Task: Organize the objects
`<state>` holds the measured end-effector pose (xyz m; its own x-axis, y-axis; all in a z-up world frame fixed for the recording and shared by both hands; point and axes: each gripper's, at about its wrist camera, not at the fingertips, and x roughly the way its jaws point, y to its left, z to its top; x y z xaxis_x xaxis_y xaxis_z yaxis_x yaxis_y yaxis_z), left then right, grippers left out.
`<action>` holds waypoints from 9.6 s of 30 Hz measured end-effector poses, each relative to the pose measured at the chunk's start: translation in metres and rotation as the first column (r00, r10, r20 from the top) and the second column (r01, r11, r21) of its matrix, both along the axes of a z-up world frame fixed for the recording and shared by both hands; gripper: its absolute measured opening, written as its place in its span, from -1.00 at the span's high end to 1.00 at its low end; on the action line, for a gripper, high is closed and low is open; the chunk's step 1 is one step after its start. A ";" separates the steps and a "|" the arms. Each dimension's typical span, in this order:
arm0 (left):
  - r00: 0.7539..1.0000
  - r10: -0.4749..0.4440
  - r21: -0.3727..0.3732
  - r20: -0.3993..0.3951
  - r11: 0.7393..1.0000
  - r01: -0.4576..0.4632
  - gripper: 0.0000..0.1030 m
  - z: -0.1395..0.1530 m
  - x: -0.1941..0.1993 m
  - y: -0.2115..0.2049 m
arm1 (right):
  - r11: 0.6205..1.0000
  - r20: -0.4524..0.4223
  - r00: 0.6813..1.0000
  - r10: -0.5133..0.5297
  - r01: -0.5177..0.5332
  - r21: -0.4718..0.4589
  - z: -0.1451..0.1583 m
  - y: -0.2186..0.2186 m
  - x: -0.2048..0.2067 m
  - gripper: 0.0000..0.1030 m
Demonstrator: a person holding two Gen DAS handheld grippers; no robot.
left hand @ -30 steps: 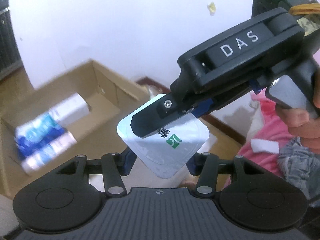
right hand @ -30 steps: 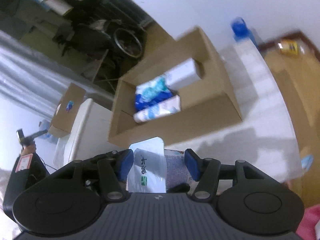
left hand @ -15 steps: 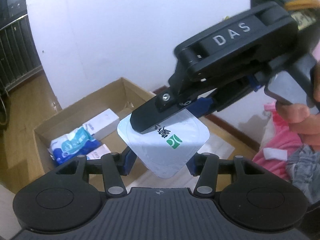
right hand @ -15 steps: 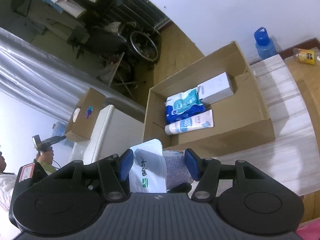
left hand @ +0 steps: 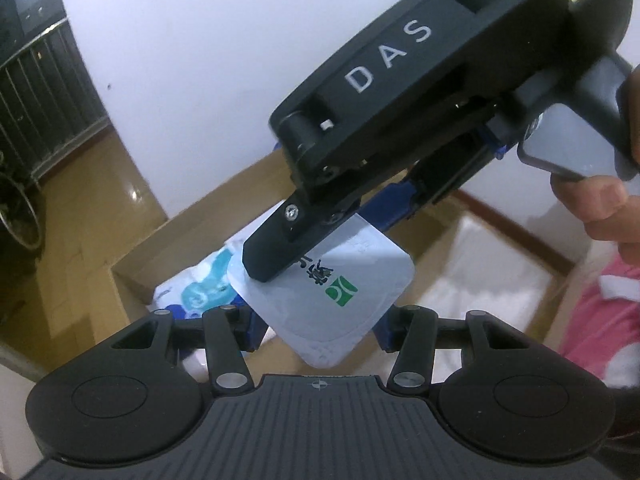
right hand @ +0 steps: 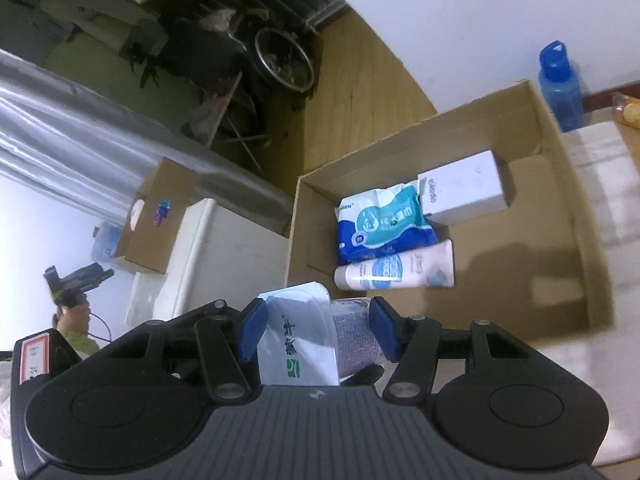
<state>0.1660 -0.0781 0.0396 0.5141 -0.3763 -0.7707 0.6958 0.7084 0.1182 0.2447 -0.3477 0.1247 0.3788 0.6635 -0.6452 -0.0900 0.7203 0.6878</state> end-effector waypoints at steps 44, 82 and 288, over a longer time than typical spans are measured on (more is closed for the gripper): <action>0.974 0.044 0.279 -0.223 0.960 0.020 -0.01 -0.045 0.061 0.052 | 0.999 -0.406 0.914 0.017 0.002 0.048 -0.147 0.067 0.079 0.13; 0.926 -0.229 0.150 -0.301 0.947 0.283 0.28 -0.070 0.031 0.002 | 0.670 0.013 0.853 0.521 -0.400 -0.625 -0.057 0.013 -0.023 -0.02; 0.751 0.604 -0.328 0.266 0.789 -0.519 -0.99 -0.057 -0.117 0.022 | 0.705 0.609 0.778 -0.157 0.520 -0.483 -0.060 -0.024 -0.163 -0.41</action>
